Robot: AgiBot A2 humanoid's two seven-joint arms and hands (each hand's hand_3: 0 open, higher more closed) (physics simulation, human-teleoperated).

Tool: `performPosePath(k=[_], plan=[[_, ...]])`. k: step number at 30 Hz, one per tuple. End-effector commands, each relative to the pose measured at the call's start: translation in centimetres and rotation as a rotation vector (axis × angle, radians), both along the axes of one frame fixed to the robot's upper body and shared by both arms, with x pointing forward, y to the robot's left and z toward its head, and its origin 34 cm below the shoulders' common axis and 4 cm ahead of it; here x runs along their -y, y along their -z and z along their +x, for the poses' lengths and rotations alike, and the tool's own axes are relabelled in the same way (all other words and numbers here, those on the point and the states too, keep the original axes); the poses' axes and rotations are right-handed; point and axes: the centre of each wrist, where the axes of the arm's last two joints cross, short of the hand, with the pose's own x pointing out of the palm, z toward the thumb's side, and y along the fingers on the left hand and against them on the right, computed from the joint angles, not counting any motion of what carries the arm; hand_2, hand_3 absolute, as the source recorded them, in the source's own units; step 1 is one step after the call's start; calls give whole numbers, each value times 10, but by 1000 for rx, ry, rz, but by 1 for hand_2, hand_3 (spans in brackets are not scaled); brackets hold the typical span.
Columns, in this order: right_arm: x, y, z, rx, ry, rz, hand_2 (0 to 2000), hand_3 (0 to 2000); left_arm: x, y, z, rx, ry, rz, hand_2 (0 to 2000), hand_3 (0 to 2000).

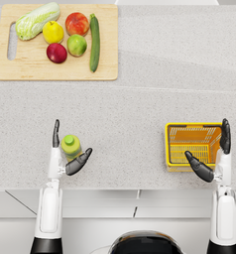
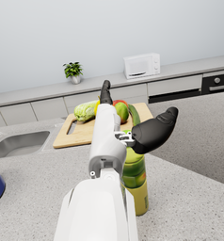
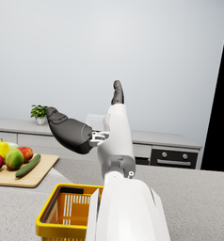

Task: Pick up the green tea and place it into the yellow basket

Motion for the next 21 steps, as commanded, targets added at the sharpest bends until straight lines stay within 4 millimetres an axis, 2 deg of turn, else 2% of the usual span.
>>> performPosePath(k=[1, 4, 8, 12, 14, 16, 17, 18, 20, 21], plan=[[-7, -6, -6, 30, -25, -7, 0, 0, -4, 41, 6, -156, -19, 5, 0, 0], [-14, -3, -11, 23, -51, -10, 0, 0, -11, 70, 20, -274, -61, -9, 0, 0], [-17, 0, -13, 13, -61, -7, 0, 0, -14, 86, 35, -352, -95, -33, 0, 0], [-23, 2, -13, 5, -84, -4, 0, 0, -9, 99, 41, -410, -93, -38, 0, 0], [-25, 3, -12, 1, -91, -2, 0, 0, -7, 113, 42, -470, -96, -37, 0, 0], [-26, 4, -11, -3, -94, 2, 0, 0, -5, 116, 46, -488, -101, -45, 0, 0], [-26, 6, -11, -11, -94, 3, 0, 0, -6, 117, 45, -491, -106, -49, 1361, 327], [-26, 6, -11, -11, -93, 5, 0, 0, -7, 114, 44, -476, -80, -56, 2000, 653], [-32, 9, -10, -24, -112, 5, 0, 0, -4, 108, 42, -457, -21, -51, 2000, 1307], [-35, 11, -9, -32, -124, 6, 0, 0, -3, 96, 39, -403, -11, -52, 2000, 1633]])
